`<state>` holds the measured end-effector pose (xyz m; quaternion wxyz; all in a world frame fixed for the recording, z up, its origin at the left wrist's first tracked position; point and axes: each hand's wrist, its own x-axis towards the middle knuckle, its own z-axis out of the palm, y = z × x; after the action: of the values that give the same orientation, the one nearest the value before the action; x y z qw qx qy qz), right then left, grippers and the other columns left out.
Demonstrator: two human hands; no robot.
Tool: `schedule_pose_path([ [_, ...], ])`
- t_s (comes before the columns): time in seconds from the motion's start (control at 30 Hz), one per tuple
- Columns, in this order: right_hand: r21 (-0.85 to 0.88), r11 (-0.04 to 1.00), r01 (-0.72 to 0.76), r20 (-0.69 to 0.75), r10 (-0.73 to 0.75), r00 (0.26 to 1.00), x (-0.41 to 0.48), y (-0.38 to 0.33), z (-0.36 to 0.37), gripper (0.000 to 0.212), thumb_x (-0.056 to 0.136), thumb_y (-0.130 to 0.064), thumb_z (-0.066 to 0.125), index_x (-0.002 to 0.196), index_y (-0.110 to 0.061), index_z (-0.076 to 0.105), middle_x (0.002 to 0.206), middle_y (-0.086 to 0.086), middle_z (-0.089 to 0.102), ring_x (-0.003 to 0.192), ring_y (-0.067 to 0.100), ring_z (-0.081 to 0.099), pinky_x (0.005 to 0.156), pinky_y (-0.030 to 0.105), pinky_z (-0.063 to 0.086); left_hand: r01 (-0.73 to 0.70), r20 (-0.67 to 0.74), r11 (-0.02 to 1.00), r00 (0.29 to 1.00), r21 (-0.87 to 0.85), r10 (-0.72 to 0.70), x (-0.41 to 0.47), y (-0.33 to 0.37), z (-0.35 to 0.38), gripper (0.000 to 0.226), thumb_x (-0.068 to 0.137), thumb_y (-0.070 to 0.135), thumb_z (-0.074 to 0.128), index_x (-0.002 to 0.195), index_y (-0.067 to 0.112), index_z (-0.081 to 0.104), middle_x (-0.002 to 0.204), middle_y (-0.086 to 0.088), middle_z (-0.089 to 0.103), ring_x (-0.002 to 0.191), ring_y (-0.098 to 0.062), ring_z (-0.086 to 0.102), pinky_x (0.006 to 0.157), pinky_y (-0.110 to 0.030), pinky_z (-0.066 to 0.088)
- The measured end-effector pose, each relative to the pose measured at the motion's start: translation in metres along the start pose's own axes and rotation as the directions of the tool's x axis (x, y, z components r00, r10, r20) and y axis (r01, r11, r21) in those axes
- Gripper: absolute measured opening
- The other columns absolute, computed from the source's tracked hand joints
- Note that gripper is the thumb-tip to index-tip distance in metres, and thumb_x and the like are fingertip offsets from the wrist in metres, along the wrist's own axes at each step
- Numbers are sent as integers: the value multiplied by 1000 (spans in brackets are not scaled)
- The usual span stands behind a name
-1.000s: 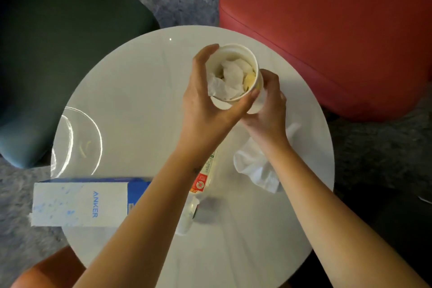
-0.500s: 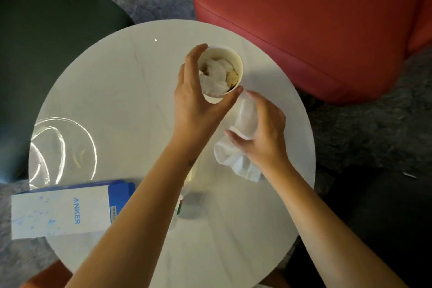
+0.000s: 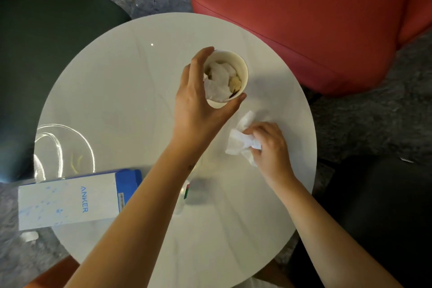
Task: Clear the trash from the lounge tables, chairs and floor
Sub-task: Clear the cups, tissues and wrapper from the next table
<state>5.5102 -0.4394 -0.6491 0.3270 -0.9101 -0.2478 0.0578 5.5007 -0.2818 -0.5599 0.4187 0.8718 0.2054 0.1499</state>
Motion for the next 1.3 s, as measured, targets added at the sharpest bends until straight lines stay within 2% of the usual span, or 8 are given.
schedule_pose_path([
  [0.23, 202, 978, -53, -425, 137, 895, 26, -49, -60, 29, 64, 12, 61, 89, 0, 67, 90, 7, 55, 88, 9, 53, 77, 5, 38, -72, 89, 997, 994, 14, 71, -15, 12, -4, 77, 69, 31, 80, 133, 11, 43, 130, -5, 52, 106, -1, 43, 85, 1, 31],
  [0.33, 199, 980, -22, -509, 122, 852, 24, -72, -78, 35, 60, 17, 59, 89, -1, 66, 97, 0, 42, 90, -1, 42, 81, 4, 39, -125, 133, 992, 984, 12, 122, -27, 20, -2, 76, 68, 31, 81, 132, 9, 46, 124, -8, 55, 103, -8, 49, 84, -4, 35],
  [0.53, 149, 987, -53, -289, 95, 953, -10, -97, -76, 35, 70, 0, 69, 105, -1, 63, 103, 13, 60, 94, 13, 54, 81, 11, 42, -214, 233, 977, 950, -2, 208, -54, 27, -6, 75, 68, 22, 81, 133, 7, 45, 123, -12, 57, 106, -26, 57, 89, -38, 48],
  [0.63, 100, 994, -48, -245, 72, 967, -38, -104, -74, 32, 82, -19, 62, 110, -3, 60, 106, 9, 66, 96, 15, 57, 88, 28, 47, -225, 308, 974, 924, -43, 227, -69, 27, -10, 82, 70, 24, 80, 138, 12, 36, 126, -8, 57, 110, -25, 57, 94, -35, 47],
  [0.8, -68, 987, -148, -152, 136, 979, -80, -106, -77, 46, 95, -33, 26, 104, -11, 66, 101, 3, 70, 103, 14, 62, 113, 36, 15, -364, 359, 928, 859, -75, 366, -101, 34, -10, 76, 68, 30, 75, 132, 5, 43, 117, -10, 62, 101, -25, 62, 88, -25, 41],
  [1.07, -132, 917, -376, -367, 308, 878, -148, -93, -93, 18, 85, -19, 55, 89, -11, 70, 97, 9, 63, 91, 26, 57, 77, 37, 37, -447, 515, 888, 737, -112, 436, -150, 49, 11, 74, 66, 40, 79, 126, 9, 51, 118, -8, 62, 101, -24, 61, 85, -21, 39],
  [1.17, 91, 899, -428, -428, 423, 798, -165, -84, -101, 9, 79, -5, 68, 87, -3, 65, 91, 12, 62, 79, 15, 55, 65, 14, 43, -462, 561, 878, 696, -127, 448, -163, 61, 20, 74, 65, 44, 80, 125, 12, 51, 118, -6, 62, 101, -22, 60, 84, -23, 41],
  [1.3, 110, 878, -466, -440, 464, 769, -170, -76, -110, 6, 82, -8, 67, 86, -3, 65, 83, 9, 67, 75, 6, 55, 66, 0, 34, -506, 605, 845, 623, -171, 495, -178, 72, 33, 69, 65, 39, 82, 122, 13, 53, 113, -4, 63, 97, -18, 59, 82, -23, 43],
])
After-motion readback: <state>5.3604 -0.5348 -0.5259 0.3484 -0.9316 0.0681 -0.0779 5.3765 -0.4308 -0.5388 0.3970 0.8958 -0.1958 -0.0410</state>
